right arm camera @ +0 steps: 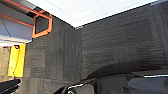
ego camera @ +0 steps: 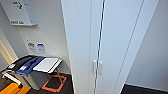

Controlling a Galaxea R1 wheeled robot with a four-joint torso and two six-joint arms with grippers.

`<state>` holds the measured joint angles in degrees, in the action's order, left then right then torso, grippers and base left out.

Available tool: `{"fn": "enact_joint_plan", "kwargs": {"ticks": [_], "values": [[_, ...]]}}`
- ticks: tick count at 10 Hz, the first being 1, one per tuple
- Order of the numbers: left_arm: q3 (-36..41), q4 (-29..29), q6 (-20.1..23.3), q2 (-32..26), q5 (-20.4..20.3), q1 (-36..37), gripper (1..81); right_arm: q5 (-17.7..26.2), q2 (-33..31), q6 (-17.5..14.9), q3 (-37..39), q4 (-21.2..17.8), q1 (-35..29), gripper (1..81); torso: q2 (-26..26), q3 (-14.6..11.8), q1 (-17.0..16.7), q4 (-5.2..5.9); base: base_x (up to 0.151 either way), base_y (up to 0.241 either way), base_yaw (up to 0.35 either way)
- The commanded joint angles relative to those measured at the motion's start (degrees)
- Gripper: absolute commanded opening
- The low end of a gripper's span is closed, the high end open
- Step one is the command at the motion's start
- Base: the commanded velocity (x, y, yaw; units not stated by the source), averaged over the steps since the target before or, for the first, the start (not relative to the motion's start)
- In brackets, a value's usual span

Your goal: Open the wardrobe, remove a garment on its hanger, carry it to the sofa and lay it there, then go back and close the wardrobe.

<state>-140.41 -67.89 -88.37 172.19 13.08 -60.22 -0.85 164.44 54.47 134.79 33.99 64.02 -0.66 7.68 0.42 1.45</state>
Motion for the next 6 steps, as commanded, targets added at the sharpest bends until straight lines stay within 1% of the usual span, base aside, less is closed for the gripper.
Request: {"fn": "enact_joint_plan", "kwargs": {"ticks": [1, 2, 3, 4, 5, 6], "values": [[1.01, -12.96, -0.05, -1.23, -2.00, -4.59, 81.1, 2.61, 1.80, -0.41, 3.70, 6.78, 0.88, 81.1, 0.00, 0.00, 0.00, 0.00, 0.000, 0.000, 0.000], [0.58, -15.33, -0.05, -2.19, -4.71, -7.40, 81.1, 2.35, 2.50, -0.41, 6.34, 7.84, 4.13, 81.1, 0.00, 0.00, 0.00, 0.00, 0.000, 0.000, 0.000], [-0.12, -16.22, -0.05, -3.33, -7.27, -10.04, 81.1, 1.82, 3.03, -0.50, 8.10, 8.89, 7.20, 81.1, 0.00, -0.02, 0.00, 0.00, 0.000, 0.000, 0.000], [-1.61, -16.83, -0.05, -4.31, -10.77, -12.41, 81.1, 1.47, 3.20, -0.50, 9.42, 10.12, 10.11, 81.1, 0.00, -0.02, -0.02, 0.00, 0.000, 0.000, 0.000], [-3.45, -17.71, 0.04, -4.40, -13.59, -14.53, 81.1, 1.47, 3.38, -0.50, 10.22, 11.10, 12.66, 81.1, 0.00, -0.04, -0.02, 0.00, 0.000, 0.000, 0.000], [-5.39, -19.02, 0.04, -4.31, -13.96, -16.63, 81.1, 1.47, 3.29, -0.50, 10.39, 11.71, 14.51, 81.1, -0.02, -0.06, -0.05, 0.00, 0.000, 0.000, 0.000]]}}
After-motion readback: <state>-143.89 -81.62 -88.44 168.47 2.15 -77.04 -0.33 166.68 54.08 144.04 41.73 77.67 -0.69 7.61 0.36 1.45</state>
